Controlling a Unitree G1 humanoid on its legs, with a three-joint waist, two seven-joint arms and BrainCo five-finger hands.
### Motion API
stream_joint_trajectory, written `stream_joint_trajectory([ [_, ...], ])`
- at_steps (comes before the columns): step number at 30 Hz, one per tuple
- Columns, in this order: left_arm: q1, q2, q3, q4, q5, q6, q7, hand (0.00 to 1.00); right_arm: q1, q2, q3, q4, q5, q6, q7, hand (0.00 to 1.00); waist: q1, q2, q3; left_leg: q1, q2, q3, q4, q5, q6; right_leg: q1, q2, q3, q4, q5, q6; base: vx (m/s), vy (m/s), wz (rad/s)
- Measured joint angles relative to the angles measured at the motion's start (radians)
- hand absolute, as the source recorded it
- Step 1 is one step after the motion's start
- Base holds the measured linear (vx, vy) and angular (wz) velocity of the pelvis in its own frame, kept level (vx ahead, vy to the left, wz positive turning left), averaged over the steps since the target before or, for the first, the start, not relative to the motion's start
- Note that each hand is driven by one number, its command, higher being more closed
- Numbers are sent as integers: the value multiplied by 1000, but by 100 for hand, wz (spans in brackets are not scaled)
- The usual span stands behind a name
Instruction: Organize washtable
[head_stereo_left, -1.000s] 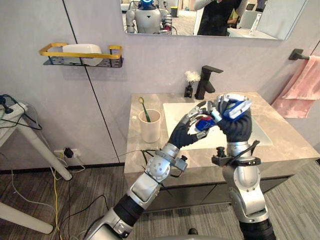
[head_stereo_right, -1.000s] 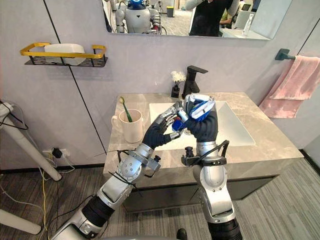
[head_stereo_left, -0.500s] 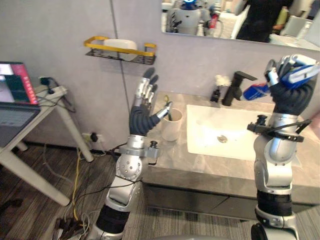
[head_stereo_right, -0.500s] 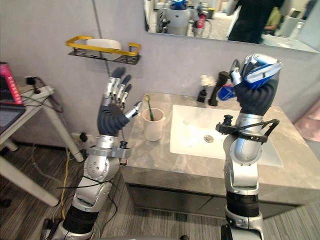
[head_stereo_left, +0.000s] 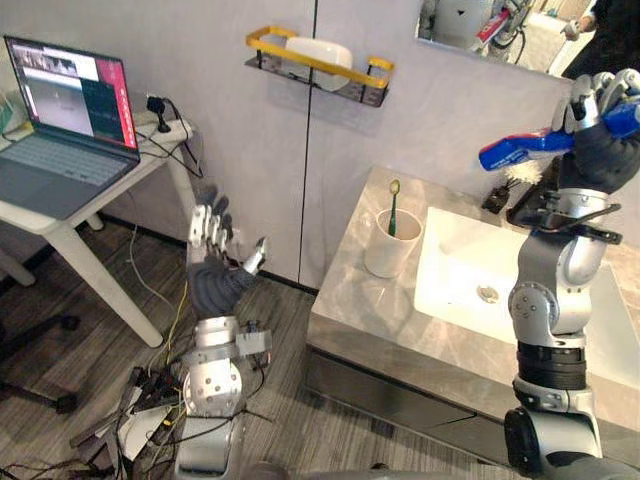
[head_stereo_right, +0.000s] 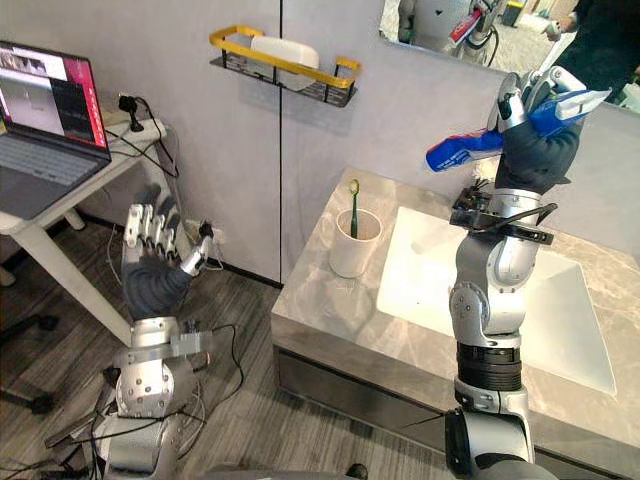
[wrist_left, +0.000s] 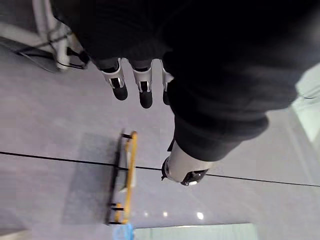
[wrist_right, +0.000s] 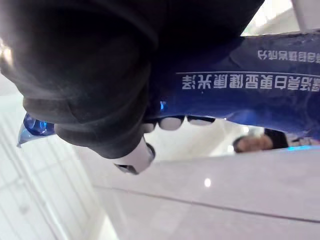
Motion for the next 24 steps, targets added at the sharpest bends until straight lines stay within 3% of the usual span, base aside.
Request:
stream_joint_trajectory([
  [10, 165, -30, 56, 229, 80, 88, -62, 0, 258, -18, -48, -152, 219, 2, 74, 100, -22, -74, 20, -28, 2, 11, -4, -1, 0, -34, 0, 13, 0, -4, 5, 21, -2, -1],
  [15, 153, -24, 77, 331, 177, 92, -61, 0, 390, -18, -8, -251, 296, 8, 142, 100, -25, -82, 23, -35, 6, 16, 2, -5, 0, -40, 4, 16, 0, -4, 5, -10, -6, -2],
  [24, 125, -7, 148, 492, 256, 102, -38, 0, 340, -18, 42, -249, 331, 8, 161, 100, -21, -94, 20, -40, 6, 26, 6, -7, 0, -50, 5, 26, 0, -2, 3, -1, -3, -3],
])
